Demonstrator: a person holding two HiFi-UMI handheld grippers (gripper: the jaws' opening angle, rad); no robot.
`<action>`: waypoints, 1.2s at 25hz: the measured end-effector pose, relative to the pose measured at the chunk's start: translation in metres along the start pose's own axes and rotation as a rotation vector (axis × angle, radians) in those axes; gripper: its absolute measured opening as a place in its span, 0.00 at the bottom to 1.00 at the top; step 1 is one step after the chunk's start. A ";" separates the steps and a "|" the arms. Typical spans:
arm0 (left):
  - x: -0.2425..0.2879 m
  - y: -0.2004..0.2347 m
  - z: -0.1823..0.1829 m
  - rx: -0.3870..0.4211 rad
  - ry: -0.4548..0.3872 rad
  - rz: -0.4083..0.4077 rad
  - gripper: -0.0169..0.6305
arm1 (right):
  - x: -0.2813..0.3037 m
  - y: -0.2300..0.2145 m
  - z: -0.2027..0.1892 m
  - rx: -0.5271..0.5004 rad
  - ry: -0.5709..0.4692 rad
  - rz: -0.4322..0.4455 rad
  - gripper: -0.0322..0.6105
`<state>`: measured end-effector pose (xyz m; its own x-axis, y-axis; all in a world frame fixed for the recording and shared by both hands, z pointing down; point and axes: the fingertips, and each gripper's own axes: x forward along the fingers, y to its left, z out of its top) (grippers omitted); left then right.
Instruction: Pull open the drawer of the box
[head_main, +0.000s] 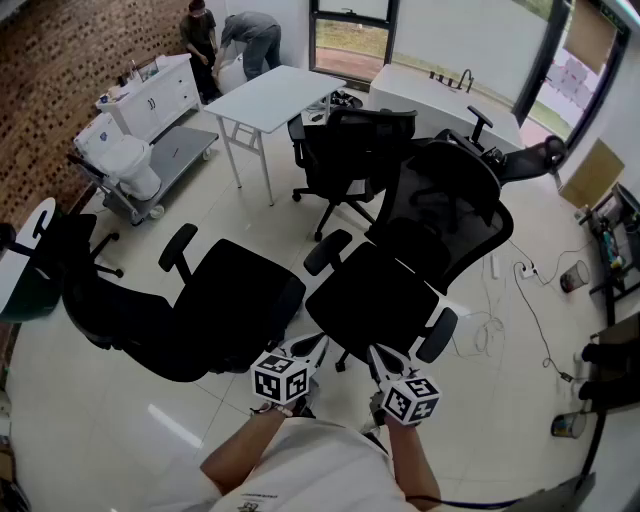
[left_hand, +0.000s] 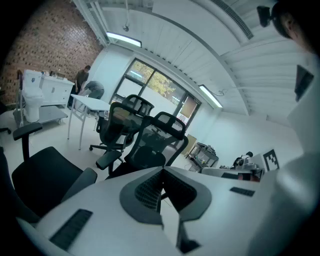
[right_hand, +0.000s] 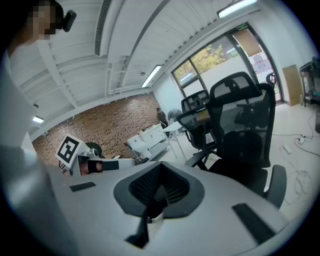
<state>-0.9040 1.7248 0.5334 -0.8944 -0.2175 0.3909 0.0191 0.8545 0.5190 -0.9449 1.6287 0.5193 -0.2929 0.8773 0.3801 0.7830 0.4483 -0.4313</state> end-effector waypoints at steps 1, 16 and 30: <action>0.001 0.000 0.000 0.000 0.002 -0.004 0.03 | 0.000 -0.002 -0.001 0.003 0.001 -0.005 0.03; 0.011 0.009 0.005 0.020 0.042 -0.046 0.03 | 0.000 -0.007 -0.004 0.036 -0.024 -0.081 0.03; 0.023 0.014 0.002 0.086 0.128 -0.132 0.03 | 0.005 -0.007 -0.018 0.110 -0.079 -0.174 0.03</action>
<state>-0.9247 1.7328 0.5483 -0.8223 -0.3842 0.4198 -0.1379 0.8503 0.5079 -0.9418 1.6264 0.5391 -0.4635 0.7939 0.3935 0.6536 0.6062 -0.4531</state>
